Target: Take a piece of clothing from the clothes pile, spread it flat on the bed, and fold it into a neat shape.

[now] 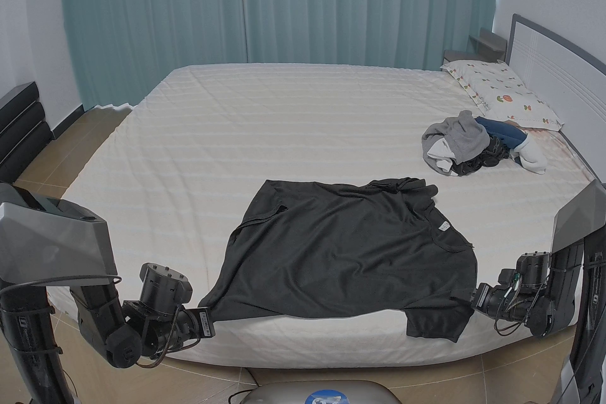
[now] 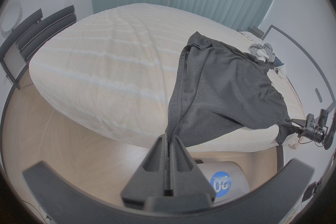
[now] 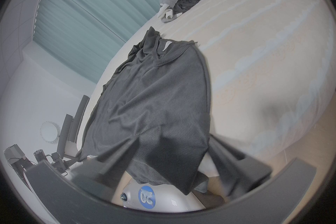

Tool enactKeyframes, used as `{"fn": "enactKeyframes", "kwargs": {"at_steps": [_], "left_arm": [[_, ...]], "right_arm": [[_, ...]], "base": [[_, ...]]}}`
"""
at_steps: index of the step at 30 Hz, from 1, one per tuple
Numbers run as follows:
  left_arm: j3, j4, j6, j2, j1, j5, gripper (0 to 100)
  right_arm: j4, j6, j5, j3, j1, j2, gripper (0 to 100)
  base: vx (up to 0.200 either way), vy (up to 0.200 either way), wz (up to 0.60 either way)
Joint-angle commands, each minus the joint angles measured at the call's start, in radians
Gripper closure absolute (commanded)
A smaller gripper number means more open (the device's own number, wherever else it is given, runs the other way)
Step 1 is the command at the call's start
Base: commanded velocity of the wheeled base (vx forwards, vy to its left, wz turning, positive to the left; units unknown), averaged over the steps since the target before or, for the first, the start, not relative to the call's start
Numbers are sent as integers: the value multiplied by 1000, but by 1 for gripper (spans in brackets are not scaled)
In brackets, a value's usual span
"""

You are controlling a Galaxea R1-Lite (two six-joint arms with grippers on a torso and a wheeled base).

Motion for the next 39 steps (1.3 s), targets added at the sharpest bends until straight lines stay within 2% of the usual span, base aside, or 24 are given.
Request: {"fn": "enactKeyframes", "kwargs": {"at_steps": [1, 7, 13, 16, 25, 26, 27, 28, 34, 39], "left_arm": [[-1, -2, -1, 30, 6, 0, 100], [3, -5, -4, 35, 8, 0, 100], [15, -2, -6, 32, 4, -1, 100], [28, -2, -6, 34, -2, -1, 100], [20, -3, -45, 52, -20, -24, 100], [17, -5, -55, 52, -23, -38, 100], [17, -5, -58, 52, -23, -43, 100], [12, -5, -81, 46, -23, -66, 0], [-20, -6, -157, 23, -11, -89, 0], [-35, -8, -161, -39, 26, -113, 0]], "right_arm": [[5, -1, -4, 0, -5, 12, 100], [53, -43, -2, 28, -78, -31, 100], [162, -172, 0, 19, -155, -68, 100], [157, -179, 0, 8, -180, -70, 100], [152, -178, 4, -6, -175, -59, 100], [151, -176, 7, -7, -171, -56, 0], [151, -176, 9, -7, -171, -54, 0], [145, -166, 12, -7, -166, -56, 0], [83, -84, 30, -10, -174, -68, 0], [33, 69, 39, -26, -166, -107, 0]], "base": [[0, 0, 0], [0, 0, 0], [0, 0, 0], [0, 0, 0], [0, 0, 0], [0, 0, 0], [0, 0, 0], [0, 0, 0], [0, 0, 0], [0, 0, 0]]}}
